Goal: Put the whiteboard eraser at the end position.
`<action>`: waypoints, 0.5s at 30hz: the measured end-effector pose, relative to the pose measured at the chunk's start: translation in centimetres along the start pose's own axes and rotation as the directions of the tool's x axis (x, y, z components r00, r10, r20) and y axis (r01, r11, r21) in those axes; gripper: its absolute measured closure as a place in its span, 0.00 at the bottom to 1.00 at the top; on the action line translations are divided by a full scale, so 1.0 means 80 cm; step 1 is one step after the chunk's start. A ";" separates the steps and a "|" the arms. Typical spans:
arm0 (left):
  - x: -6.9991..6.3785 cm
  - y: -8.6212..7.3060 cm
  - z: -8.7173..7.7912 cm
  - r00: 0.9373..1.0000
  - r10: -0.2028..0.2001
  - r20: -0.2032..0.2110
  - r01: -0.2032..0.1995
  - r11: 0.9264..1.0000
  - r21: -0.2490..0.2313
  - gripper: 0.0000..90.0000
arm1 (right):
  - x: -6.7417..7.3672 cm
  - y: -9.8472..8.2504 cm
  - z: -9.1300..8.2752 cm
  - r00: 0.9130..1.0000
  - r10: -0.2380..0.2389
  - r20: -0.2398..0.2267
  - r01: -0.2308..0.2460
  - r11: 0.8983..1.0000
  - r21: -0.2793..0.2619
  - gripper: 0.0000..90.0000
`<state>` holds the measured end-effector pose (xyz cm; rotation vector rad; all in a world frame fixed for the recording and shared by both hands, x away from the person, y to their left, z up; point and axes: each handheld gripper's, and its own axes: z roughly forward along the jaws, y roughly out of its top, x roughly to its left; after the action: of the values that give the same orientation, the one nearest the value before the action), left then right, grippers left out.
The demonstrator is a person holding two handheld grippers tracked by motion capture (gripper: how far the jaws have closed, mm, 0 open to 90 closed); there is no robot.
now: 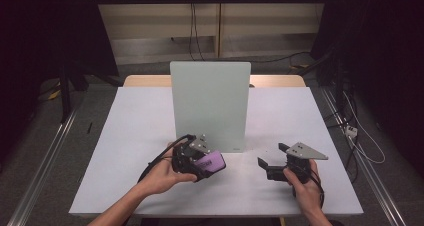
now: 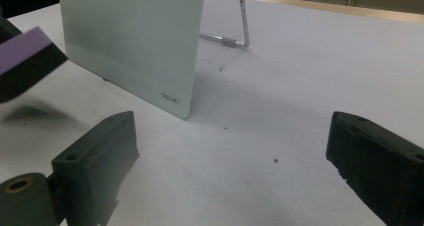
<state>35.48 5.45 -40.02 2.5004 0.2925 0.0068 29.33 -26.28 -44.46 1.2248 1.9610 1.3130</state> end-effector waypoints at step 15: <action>-0.010 0.002 0.038 1.000 0.015 0.027 -0.017 0.999 0.051 0.46 | 0.000 0.000 0.001 1.000 -0.004 -0.001 0.004 1.000 0.002 0.07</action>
<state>34.95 3.41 -42.35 2.5514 0.2646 -0.0283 29.40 -26.23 -44.53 1.2205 1.9647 1.3104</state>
